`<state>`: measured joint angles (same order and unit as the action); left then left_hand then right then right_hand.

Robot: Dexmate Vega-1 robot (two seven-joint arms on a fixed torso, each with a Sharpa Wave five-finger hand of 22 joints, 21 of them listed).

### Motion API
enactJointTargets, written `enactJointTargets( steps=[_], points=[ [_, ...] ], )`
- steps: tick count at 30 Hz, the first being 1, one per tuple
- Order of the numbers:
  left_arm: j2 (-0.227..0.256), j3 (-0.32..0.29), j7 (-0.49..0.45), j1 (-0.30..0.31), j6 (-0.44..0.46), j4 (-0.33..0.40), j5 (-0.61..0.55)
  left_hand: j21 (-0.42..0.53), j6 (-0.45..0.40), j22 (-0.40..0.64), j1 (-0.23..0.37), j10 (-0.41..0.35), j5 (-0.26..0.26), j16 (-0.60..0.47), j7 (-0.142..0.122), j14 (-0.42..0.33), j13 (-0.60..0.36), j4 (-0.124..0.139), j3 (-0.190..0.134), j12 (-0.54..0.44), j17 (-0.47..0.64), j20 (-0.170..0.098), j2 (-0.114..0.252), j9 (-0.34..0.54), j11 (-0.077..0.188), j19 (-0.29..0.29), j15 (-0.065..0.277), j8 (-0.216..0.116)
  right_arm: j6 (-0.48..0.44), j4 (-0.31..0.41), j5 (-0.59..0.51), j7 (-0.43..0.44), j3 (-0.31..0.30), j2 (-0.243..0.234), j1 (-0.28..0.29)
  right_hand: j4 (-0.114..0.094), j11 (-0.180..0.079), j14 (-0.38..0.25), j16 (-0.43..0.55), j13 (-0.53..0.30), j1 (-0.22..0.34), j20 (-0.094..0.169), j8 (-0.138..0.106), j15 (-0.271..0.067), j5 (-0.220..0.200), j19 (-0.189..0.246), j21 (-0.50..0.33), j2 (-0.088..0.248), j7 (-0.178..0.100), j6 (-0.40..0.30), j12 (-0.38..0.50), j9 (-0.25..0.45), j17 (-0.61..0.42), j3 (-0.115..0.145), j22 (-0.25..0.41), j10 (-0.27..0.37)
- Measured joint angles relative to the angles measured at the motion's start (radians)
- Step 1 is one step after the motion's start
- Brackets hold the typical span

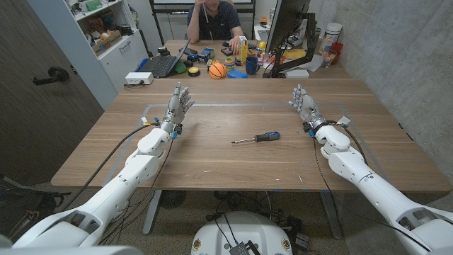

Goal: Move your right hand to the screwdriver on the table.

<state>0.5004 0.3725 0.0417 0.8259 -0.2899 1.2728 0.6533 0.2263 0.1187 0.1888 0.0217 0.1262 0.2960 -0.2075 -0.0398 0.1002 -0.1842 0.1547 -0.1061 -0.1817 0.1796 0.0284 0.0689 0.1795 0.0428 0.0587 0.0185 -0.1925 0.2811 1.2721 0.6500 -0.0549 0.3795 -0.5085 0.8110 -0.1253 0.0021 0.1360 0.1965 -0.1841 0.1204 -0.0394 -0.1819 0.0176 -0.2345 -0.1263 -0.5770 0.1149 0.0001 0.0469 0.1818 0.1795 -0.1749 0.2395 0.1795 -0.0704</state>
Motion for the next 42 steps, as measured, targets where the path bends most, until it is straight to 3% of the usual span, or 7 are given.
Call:
enactJointTargets(
  steps=[9, 22, 42],
  points=[
    [-0.005, 0.001, 0.005, -0.005, 0.000, -0.012, 0.004, 0.000, 0.000, 0.000, 0.000, 0.000, 0.000, 0.000, 0.000, 0.000, 0.000, 0.000, 0.000, 0.000, 0.000, 0.000, 0.000, 0.000, 0.000, 0.000, 0.000, 0.000, 0.005, -0.006, -0.010, -0.011, 0.003, 0.001, -0.013, 0.000, 0.000, 0.000, 0.000, 0.000, 0.000, 0.000, 0.000, 0.000, 0.000, 0.000, 0.000, 0.000, 0.000, 0.000, 0.000, 0.004, 0.000, 0.000, 0.000, 0.000],
    [-0.006, 0.001, 0.009, -0.005, -0.006, -0.013, 0.005, 0.000, 0.000, 0.000, 0.000, 0.000, 0.000, 0.000, 0.000, 0.000, 0.000, 0.000, 0.000, 0.000, 0.000, 0.000, 0.000, 0.000, 0.000, 0.000, 0.000, 0.000, 0.072, 0.041, -0.064, 0.008, 0.005, -0.008, -0.014, 0.004, -0.004, -0.006, 0.000, 0.000, 0.007, 0.000, 0.000, -0.006, 0.000, 0.000, 0.000, 0.007, -0.009, 0.001, 0.000, 0.002, 0.000, 0.004, 0.000, 0.004],
    [-0.006, 0.001, 0.018, -0.002, -0.013, -0.016, 0.008, 0.000, 0.001, 0.000, 0.000, 0.000, 0.000, 0.000, -0.001, 0.000, 0.000, 0.004, 0.004, 0.001, 0.000, 0.000, 0.000, 0.000, 0.000, 0.000, 0.000, 0.000, 0.169, 0.161, -0.308, 0.136, 0.020, -0.050, -0.003, 0.015, -0.013, -0.017, 0.008, 0.000, 0.015, 0.004, -0.008, -0.016, 0.000, 0.004, 0.000, -0.013, -0.032, -0.011, 0.008, 0.002, 0.000, -0.007, 0.000, 0.013]
  ],
)
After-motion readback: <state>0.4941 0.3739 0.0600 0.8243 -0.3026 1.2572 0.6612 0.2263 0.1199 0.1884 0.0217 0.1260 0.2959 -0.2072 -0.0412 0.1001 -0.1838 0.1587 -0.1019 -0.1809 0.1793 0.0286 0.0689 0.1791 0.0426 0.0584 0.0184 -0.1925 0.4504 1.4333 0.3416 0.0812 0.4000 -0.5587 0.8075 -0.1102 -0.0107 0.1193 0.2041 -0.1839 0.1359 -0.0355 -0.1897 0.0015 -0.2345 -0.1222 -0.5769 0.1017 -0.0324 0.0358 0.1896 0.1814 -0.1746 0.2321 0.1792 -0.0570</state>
